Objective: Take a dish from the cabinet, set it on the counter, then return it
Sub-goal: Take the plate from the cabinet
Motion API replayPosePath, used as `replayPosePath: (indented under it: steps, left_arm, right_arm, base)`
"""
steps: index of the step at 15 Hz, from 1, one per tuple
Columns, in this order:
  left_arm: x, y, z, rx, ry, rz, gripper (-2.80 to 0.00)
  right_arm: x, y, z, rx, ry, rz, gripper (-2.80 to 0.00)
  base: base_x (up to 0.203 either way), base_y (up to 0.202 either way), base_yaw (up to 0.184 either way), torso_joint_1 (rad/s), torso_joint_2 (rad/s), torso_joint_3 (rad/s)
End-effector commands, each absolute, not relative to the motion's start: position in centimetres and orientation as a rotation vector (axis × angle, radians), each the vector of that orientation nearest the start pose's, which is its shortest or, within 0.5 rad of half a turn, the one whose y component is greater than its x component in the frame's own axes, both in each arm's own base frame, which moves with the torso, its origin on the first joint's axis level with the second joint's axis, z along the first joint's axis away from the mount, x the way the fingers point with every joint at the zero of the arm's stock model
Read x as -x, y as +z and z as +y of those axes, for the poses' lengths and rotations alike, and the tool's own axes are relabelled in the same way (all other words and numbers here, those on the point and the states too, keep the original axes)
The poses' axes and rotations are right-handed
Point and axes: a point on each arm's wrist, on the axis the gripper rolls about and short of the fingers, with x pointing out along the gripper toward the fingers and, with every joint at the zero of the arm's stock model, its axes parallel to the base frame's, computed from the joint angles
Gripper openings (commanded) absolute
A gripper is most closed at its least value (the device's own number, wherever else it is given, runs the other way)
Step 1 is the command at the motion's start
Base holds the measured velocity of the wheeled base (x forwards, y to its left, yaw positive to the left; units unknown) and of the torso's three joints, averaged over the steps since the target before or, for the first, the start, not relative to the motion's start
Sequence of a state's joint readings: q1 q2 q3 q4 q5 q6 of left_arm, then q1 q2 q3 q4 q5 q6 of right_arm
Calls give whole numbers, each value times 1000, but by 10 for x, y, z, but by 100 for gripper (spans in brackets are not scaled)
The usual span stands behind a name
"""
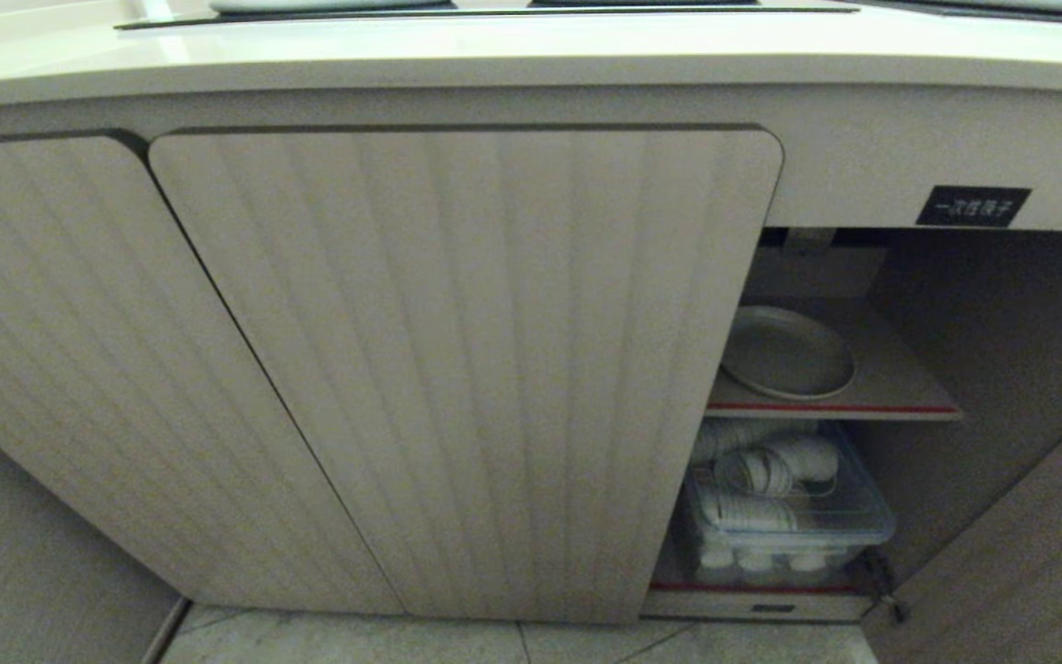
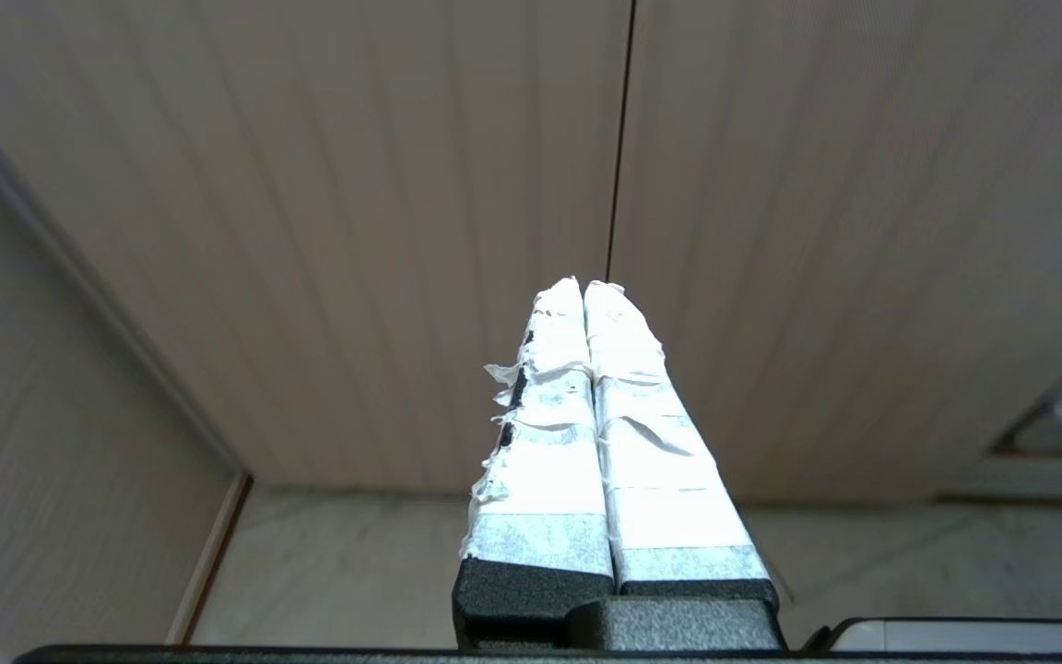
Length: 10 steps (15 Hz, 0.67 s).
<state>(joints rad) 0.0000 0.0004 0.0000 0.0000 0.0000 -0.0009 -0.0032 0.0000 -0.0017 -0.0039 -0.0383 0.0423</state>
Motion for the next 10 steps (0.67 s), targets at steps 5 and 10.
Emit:
replayPosePath:
  steps: [5, 10]
  left_arm:
    - [23, 75, 0, 2, 0, 0, -280]
    - [23, 75, 0, 2, 0, 0, -280]
  right_arm:
    - [23, 76, -1, -43, -41, -5, -280]
    - [23, 76, -1, -42, -41, -5, -280]
  base:
    - [129, 0, 2, 5, 2, 0]
    - [0, 0, 0, 0, 0, 0]
